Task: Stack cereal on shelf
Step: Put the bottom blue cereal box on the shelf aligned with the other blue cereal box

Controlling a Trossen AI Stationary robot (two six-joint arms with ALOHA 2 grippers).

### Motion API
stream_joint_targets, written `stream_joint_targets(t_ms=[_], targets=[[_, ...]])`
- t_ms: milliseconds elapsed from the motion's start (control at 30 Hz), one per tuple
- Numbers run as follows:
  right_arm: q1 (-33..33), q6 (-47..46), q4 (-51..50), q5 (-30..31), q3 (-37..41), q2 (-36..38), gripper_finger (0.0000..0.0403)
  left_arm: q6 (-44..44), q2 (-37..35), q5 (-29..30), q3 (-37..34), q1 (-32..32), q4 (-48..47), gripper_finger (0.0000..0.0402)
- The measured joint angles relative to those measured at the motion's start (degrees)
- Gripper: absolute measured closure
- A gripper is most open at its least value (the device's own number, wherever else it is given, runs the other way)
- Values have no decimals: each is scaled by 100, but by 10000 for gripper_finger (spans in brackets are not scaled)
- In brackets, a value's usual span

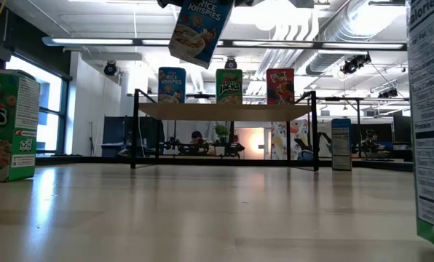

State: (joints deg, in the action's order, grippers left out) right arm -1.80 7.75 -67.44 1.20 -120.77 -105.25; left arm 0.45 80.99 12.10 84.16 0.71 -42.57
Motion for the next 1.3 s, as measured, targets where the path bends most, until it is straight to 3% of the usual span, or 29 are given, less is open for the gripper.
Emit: stream_joint_targets(t_ms=[267, 700, 1300], targets=[[2, -65, -14, 40, 0, 0, 254, 4, 2, -2, 0, 0, 2, 246], [-9, -495, -74, 135, 7, 88, 174, 173, -64, -2, 2, -45, -21, 245], [-222, -643, -90, 135, 7, 1071, 171, 468, -844, -437, 4, -841, -133, 245]])
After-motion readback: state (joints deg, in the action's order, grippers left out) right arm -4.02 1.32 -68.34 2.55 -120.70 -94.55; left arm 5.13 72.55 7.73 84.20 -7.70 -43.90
